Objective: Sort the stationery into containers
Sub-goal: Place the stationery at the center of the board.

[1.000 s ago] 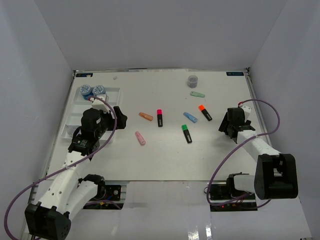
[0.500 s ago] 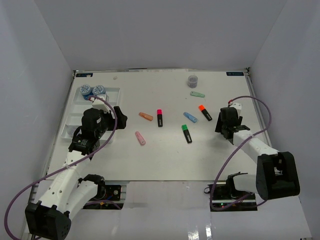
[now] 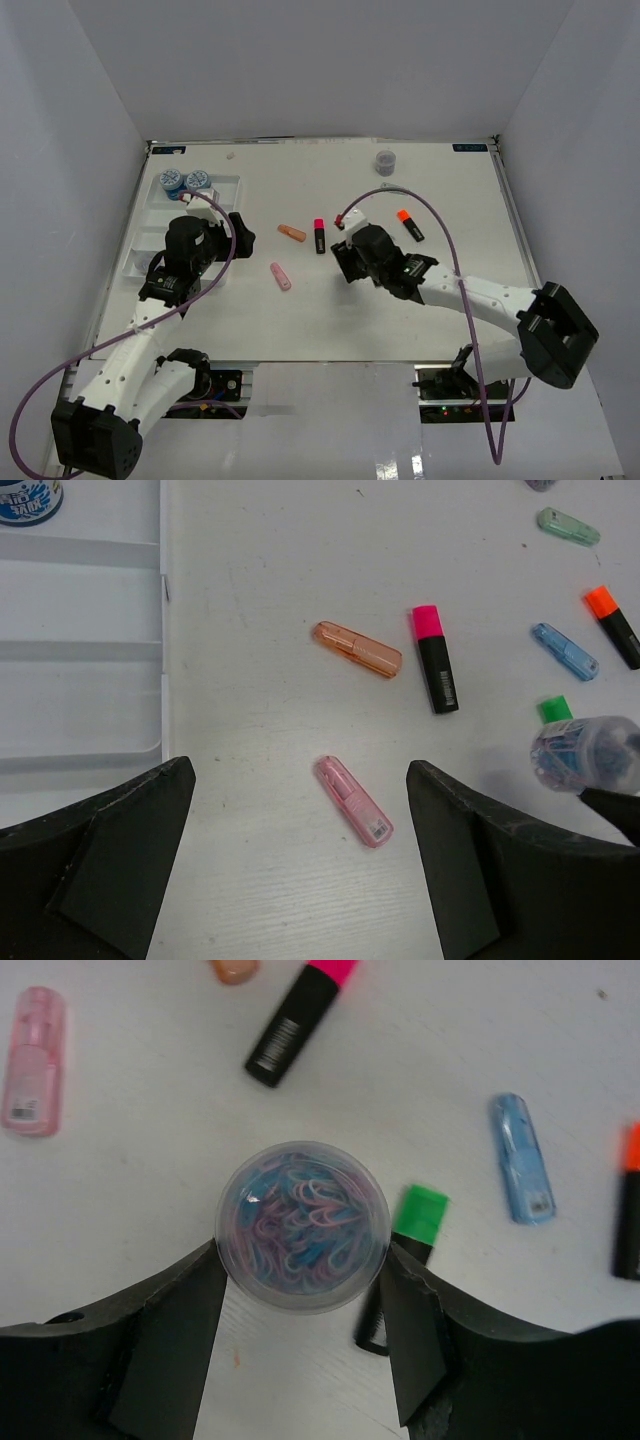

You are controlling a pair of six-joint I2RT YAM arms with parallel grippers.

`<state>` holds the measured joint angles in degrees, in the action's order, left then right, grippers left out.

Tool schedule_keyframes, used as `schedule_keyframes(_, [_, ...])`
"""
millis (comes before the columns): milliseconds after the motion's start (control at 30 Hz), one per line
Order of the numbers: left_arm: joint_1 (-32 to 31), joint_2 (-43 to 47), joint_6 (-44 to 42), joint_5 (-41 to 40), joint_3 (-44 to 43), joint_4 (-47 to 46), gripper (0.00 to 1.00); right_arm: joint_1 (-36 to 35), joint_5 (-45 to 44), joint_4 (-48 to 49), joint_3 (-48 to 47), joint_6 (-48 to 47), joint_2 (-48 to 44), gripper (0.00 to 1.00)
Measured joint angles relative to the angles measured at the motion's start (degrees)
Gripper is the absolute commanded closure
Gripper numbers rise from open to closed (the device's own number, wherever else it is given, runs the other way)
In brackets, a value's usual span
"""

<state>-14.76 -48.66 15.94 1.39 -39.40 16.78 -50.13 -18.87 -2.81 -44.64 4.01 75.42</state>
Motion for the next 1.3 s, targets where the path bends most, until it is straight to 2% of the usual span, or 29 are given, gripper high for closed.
schedule_keyframes(167, [0.0, -0.5, 0.0, 0.0, 0.0, 0.0, 0.02, -6.7, 3.6, 3.0, -5.3, -2.1, 7.9, 0.51])
schedule_keyframes(400, [0.0, -1.0, 0.0, 0.5, 0.0, 0.0, 0.02, -8.7, 9.0, 4.3, -7.5, -3.9, 14.4, 0.44])
schedule_keyframes(433, [0.0, -1.3, 0.0, 0.7, 0.0, 0.0, 0.02, -8.8, 9.5, 4.3, -7.7, -4.1, 15.3, 0.38])
schedule_keyframes(500, [0.0, -1.9, 0.0, 1.2, 0.0, 0.0, 0.02, -9.0, 10.3, 4.4, -7.8, -4.3, 16.6, 0.34])
schedule_keyframes(600, [0.0, -3.1, 0.0, 2.5, 0.0, 0.0, 0.02, -9.2, 11.1, 4.4, -7.8, -4.4, 17.7, 0.21])
schedule_keyframes(633, [0.0, -3.4, -0.1, 2.9, 0.0, 0.0, 0.02, -9.3, 11.4, 4.5, -7.8, -4.4, 17.7, 0.13])
schedule_keyframes(733, [0.0, -4.2, -0.1, 4.3, 0.0, 0.0, 0.02, -9.4, 11.6, 5.4, -7.7, -4.5, 17.3, 0.02])
schedule_keyframes(767, [0.0, -4.4, -0.1, 4.7, 0.0, 0.0, 0.02, -9.4, 11.7, 5.4, -7.6, -4.5, 16.9, 0.01])
schedule_keyframes(867, [-0.1, -5.5, 0.0, 6.3, -0.1, 0.1, 0.02, -9.4, 11.4, 5.4, -6.5, -4.8, 13.7, 0.10])
schedule_keyframes(1067, [-2.9, -7.7, 1.1, 7.3, -2.7, 2.4, 0.02, -9.5, 4.8, 4.3, -2.1, -4.7, -0.9, 0.10])
schedule_keyframes(1300, [-15.2, -14.1, 4.0, 3.9, -6.7, 2.9, 0.02, -4.7, -7.0, 2.1, 9.1, -1.9, -21.4, 0.10])
